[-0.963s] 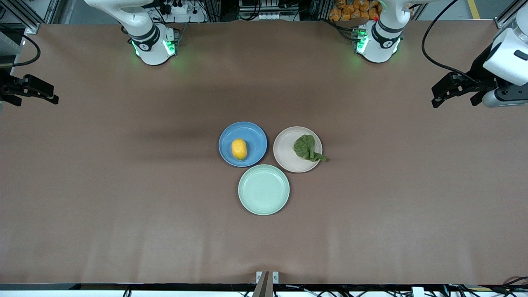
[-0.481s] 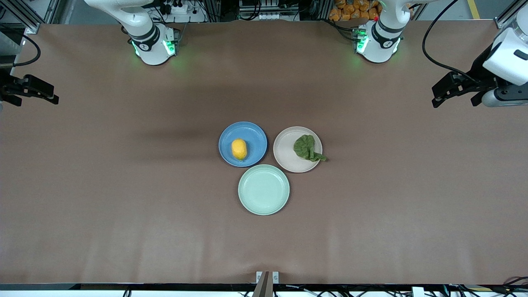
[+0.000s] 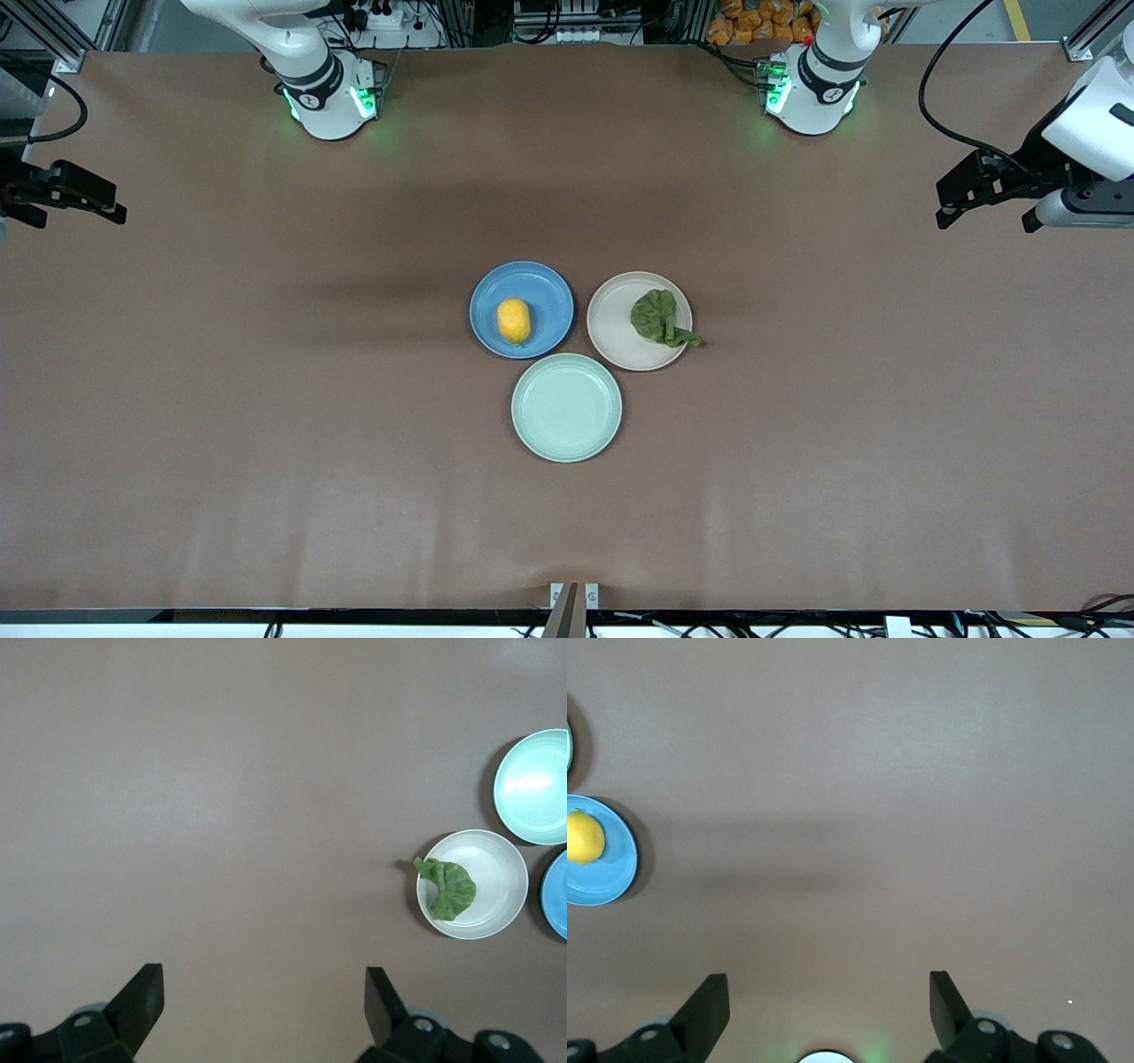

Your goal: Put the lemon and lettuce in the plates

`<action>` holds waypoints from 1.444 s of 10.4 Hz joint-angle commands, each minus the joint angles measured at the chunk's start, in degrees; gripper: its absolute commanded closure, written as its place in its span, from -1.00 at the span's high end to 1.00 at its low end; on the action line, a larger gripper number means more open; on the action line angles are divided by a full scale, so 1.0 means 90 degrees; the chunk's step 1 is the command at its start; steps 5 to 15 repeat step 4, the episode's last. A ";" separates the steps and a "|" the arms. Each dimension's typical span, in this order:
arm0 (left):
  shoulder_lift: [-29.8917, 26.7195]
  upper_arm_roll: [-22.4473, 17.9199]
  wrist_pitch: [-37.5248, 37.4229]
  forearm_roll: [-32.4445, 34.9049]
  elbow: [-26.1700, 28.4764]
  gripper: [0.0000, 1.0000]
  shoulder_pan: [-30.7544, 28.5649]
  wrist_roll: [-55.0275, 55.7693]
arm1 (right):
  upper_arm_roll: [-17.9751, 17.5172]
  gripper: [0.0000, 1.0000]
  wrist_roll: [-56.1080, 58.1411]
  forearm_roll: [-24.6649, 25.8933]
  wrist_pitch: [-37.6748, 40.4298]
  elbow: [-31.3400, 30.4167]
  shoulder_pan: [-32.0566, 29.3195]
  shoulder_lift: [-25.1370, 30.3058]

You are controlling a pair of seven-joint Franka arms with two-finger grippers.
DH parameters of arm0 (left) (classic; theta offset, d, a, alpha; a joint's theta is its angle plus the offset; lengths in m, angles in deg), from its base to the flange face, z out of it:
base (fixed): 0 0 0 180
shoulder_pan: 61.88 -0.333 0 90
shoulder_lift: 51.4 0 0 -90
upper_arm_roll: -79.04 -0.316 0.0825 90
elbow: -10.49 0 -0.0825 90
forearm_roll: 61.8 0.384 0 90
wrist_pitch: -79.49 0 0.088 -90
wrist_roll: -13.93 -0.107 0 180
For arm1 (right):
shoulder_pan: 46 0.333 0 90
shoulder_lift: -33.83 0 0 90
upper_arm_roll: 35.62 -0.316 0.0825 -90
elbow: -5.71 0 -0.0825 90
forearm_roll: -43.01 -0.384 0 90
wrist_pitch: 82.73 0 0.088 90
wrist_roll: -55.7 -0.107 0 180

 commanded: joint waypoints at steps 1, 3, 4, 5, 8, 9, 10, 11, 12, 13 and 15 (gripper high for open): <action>0.0027 -0.0003 -0.0156 0.0064 -0.0094 1.00 -0.0036 -0.0160 | -0.0069 1.00 -0.0102 0.0009 0.0094 0.0190 -0.0068 -0.0099; 0.0027 0.0006 -0.0204 0.0104 -0.0094 1.00 -0.0027 -0.0169 | -0.0069 1.00 -0.0102 0.0009 0.0094 0.0190 -0.0068 -0.0099; 0.0027 0.0006 -0.0272 0.0104 -0.0104 1.00 -0.0027 -0.0169 | -0.0069 1.00 -0.0102 0.0009 0.0094 0.0190 -0.0068 -0.0099; 0.0027 0.0006 -0.0272 0.0104 -0.0104 1.00 -0.0027 -0.0169 | -0.0069 1.00 -0.0102 0.0009 0.0094 0.0190 -0.0068 -0.0099; 0.0027 0.0006 -0.0272 0.0104 -0.0104 1.00 -0.0027 -0.0169 | -0.0069 1.00 -0.0102 0.0009 0.0094 0.0190 -0.0068 -0.0099; 0.0027 0.0006 -0.0272 0.0104 -0.0104 1.00 -0.0027 -0.0169 | -0.0069 1.00 -0.0102 0.0009 0.0094 0.0190 -0.0068 -0.0099; 0.0027 0.0006 -0.0272 0.0104 -0.0104 1.00 -0.0027 -0.0169 | -0.0069 1.00 -0.0102 0.0009 0.0094 0.0190 -0.0068 -0.0099; 0.0027 0.0006 -0.0272 0.0104 -0.0104 1.00 -0.0027 -0.0169 | -0.0069 1.00 -0.0102 0.0009 0.0094 0.0190 -0.0068 -0.0099; 0.0027 0.0006 -0.0272 0.0104 -0.0104 1.00 -0.0027 -0.0169 | -0.0069 1.00 -0.0102 0.0009 0.0094 0.0190 -0.0068 -0.0099; 0.0027 0.0006 -0.0272 0.0104 -0.0104 1.00 -0.0027 -0.0169 | -0.0069 1.00 -0.0102 0.0009 0.0094 0.0190 -0.0068 -0.0099; 0.0027 0.0006 -0.0272 0.0104 -0.0104 1.00 -0.0027 -0.0169 | -0.0069 1.00 -0.0102 0.0009 0.0094 0.0190 -0.0068 -0.0099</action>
